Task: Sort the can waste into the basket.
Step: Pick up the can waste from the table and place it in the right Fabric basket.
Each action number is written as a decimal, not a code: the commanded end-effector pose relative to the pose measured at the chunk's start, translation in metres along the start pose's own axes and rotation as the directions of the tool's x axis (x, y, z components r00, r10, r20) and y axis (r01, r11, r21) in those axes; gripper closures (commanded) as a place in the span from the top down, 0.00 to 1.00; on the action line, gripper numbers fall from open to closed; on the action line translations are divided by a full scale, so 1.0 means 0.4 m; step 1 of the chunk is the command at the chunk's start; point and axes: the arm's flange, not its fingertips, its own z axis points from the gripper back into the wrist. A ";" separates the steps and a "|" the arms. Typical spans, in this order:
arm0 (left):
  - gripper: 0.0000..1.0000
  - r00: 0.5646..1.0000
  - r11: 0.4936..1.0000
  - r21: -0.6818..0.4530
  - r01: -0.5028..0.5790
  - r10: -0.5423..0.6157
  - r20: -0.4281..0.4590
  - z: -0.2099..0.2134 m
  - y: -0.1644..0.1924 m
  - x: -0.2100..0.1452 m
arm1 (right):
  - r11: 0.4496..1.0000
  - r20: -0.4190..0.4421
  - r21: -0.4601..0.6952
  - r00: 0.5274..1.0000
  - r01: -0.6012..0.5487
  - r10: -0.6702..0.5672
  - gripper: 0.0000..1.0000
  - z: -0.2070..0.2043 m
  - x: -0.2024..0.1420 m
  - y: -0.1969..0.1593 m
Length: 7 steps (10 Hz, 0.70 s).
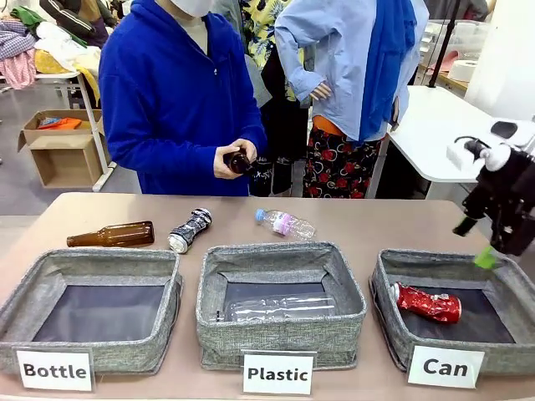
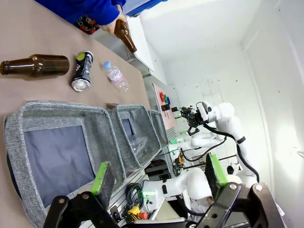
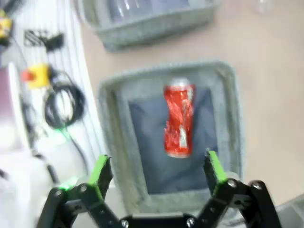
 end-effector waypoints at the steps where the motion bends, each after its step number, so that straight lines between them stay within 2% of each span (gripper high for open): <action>1: 1.00 1.000 1.000 -0.011 0.021 -0.021 -0.001 0.004 -0.001 0.000 | 0.916 0.484 0.373 0.811 0.148 -0.328 1.00 0.049 0.036 -0.027; 2: 1.00 1.000 1.000 -0.011 0.021 -0.021 -0.001 0.004 -0.001 0.000 | 0.819 0.523 0.558 0.708 0.136 -0.474 1.00 0.065 0.029 -0.040; 3: 1.00 1.000 1.000 -0.011 0.021 -0.021 -0.001 0.004 -0.001 0.000 | 0.754 0.555 0.622 0.561 0.211 -0.614 1.00 0.080 0.009 -0.065; 4: 1.00 1.000 1.000 -0.011 0.021 -0.021 -0.001 0.004 -0.001 0.000 | 0.678 0.544 0.684 0.433 0.267 -0.719 1.00 0.090 -0.016 -0.085; 5: 1.00 1.000 1.000 -0.011 0.021 -0.021 -0.001 0.004 -0.001 0.000 | 0.634 0.546 0.699 0.325 0.330 -0.772 1.00 0.091 -0.047 -0.099; 7: 1.00 1.000 1.000 -0.011 0.021 -0.021 -0.001 0.004 -0.001 0.000 | 0.586 0.558 0.683 0.205 0.436 -0.804 1.00 0.086 -0.112 -0.119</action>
